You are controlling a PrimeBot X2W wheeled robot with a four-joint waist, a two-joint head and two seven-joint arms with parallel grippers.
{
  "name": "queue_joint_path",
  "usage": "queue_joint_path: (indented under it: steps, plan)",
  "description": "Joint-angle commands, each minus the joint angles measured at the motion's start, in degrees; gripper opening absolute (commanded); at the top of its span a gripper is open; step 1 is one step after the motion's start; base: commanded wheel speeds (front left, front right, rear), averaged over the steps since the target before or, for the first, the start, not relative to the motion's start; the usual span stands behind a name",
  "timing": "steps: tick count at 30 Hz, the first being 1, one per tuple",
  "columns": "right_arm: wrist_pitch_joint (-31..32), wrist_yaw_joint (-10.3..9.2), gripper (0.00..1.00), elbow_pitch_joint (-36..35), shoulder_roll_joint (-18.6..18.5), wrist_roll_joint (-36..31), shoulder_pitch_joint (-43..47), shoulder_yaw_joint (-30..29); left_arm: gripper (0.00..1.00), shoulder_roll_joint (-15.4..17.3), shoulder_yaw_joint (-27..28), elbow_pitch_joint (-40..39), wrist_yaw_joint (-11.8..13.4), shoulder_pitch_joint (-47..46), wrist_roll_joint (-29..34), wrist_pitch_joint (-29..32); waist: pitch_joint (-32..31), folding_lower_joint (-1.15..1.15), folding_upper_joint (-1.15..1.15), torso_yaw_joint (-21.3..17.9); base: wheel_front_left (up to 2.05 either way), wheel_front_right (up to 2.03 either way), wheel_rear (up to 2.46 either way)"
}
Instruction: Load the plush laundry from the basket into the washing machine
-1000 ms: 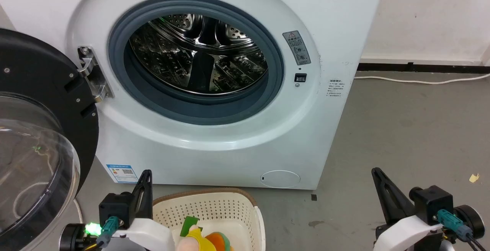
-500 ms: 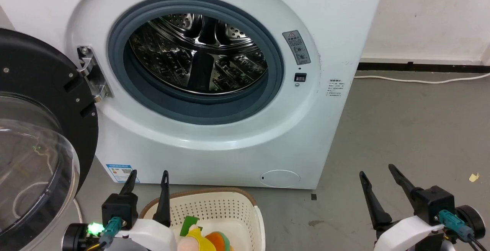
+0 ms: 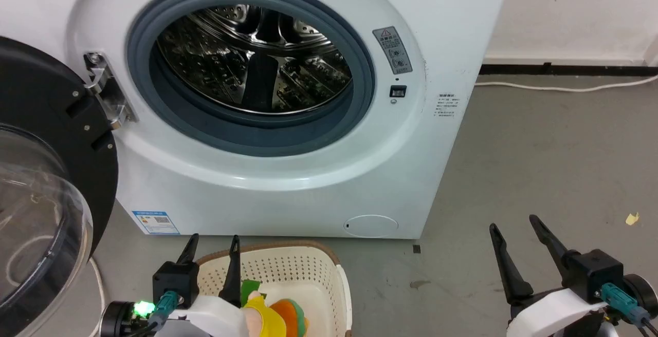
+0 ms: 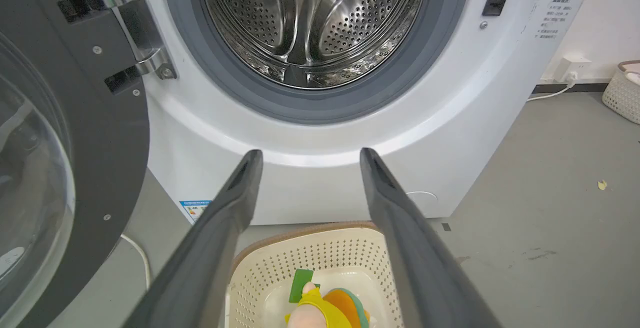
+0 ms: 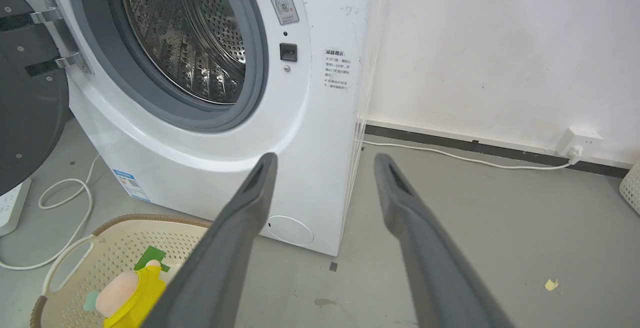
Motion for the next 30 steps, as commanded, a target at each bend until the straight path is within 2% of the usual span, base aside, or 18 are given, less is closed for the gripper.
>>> queue_joint_path:
  steps: [1,14,30]
  plan:
    - [-0.72,-0.01,1.00,-0.47,0.01,0.63,-0.06,-0.15,1.00,0.00,-0.41,1.14,0.26,-1.35,-0.48,-0.13,0.86,0.00,0.00,-0.35,0.00,0.00,0.00]
    - [-2.15,-0.01,1.00,-1.28,0.01,1.76,-1.41,0.70,1.00,1.03,-1.67,8.95,-0.30,-5.19,-2.23,1.18,6.18,0.00,0.00,-2.11,0.00,0.00,0.00]
    - [-4.07,-0.02,1.00,-3.03,-0.09,4.11,-3.98,1.59,1.00,4.21,-2.94,21.36,-0.68,-12.67,-4.86,4.65,14.12,0.00,0.00,-4.91,0.00,0.00,0.00]
